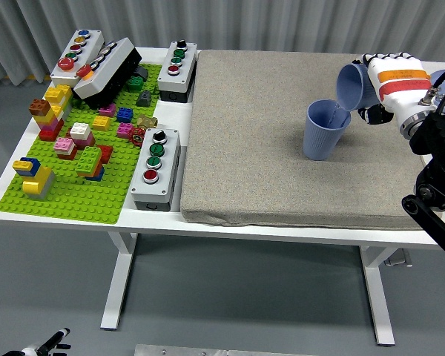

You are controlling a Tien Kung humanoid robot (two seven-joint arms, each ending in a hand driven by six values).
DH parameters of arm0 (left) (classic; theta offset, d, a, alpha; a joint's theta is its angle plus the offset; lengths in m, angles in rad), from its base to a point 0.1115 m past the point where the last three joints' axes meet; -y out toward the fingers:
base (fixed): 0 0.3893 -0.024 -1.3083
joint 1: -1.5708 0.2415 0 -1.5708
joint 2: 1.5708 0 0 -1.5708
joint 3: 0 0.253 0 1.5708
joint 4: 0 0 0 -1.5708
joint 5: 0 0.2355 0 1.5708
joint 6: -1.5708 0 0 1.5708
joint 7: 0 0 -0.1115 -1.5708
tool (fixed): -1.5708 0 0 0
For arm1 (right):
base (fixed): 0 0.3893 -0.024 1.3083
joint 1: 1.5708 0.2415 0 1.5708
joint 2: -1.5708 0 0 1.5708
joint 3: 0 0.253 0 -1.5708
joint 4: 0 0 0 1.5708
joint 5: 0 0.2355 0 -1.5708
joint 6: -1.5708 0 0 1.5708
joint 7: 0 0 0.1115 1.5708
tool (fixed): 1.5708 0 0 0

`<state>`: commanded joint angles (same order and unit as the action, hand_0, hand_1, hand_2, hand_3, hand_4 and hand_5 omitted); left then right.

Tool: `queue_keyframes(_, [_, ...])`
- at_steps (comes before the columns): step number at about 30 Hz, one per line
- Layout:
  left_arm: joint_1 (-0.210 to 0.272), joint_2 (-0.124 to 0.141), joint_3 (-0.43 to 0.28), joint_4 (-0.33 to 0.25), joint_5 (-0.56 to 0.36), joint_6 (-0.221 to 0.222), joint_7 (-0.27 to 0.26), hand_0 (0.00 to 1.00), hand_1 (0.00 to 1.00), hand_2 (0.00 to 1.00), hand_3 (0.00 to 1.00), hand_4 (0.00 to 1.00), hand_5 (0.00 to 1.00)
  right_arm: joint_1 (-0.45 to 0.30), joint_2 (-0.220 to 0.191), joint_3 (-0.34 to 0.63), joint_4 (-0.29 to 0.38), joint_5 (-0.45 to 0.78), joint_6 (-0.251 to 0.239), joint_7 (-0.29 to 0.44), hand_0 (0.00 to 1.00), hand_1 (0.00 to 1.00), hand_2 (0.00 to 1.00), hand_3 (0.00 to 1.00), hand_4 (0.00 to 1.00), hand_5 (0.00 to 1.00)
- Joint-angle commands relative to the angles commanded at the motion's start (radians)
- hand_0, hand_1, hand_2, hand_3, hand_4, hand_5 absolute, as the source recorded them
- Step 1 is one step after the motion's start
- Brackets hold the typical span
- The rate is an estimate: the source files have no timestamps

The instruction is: Pick cup pour cup place

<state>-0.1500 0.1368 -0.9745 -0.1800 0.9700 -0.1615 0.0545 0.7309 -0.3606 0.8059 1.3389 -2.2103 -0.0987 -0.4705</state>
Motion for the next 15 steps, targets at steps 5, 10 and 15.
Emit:
queue_keyframes(5, [0.002, 0.001, 0.001, 0.000, 0.000, 0.000, 0.000, 0.873, 0.856, 0.863, 0.771, 0.641, 0.952, 0.002, 0.004, -0.011, -0.004, -0.001, -0.002, -0.005, 0.848, 0.703, 0.603, 0.667, 0.772, 0.150])
queue_keyframes(10, [0.001, 0.001, 0.000, 0.000, -0.001, 0.000, 0.000, 0.873, 0.856, 0.863, 0.771, 0.641, 0.952, 0.003, 0.003, -0.012, -0.003, 0.002, -0.007, 0.000, 0.851, 0.705, 0.601, 0.670, 0.768, 0.148])
queue_keyframes(15, [-0.002, 0.001, -0.001, 0.000, 0.000, 0.000, 0.000, 0.873, 0.856, 0.863, 0.771, 0.641, 0.951, 0.010, -0.001, -0.016, -0.003, 0.000, -0.003, -0.001, 0.851, 0.704, 0.603, 0.670, 0.768, 0.145])
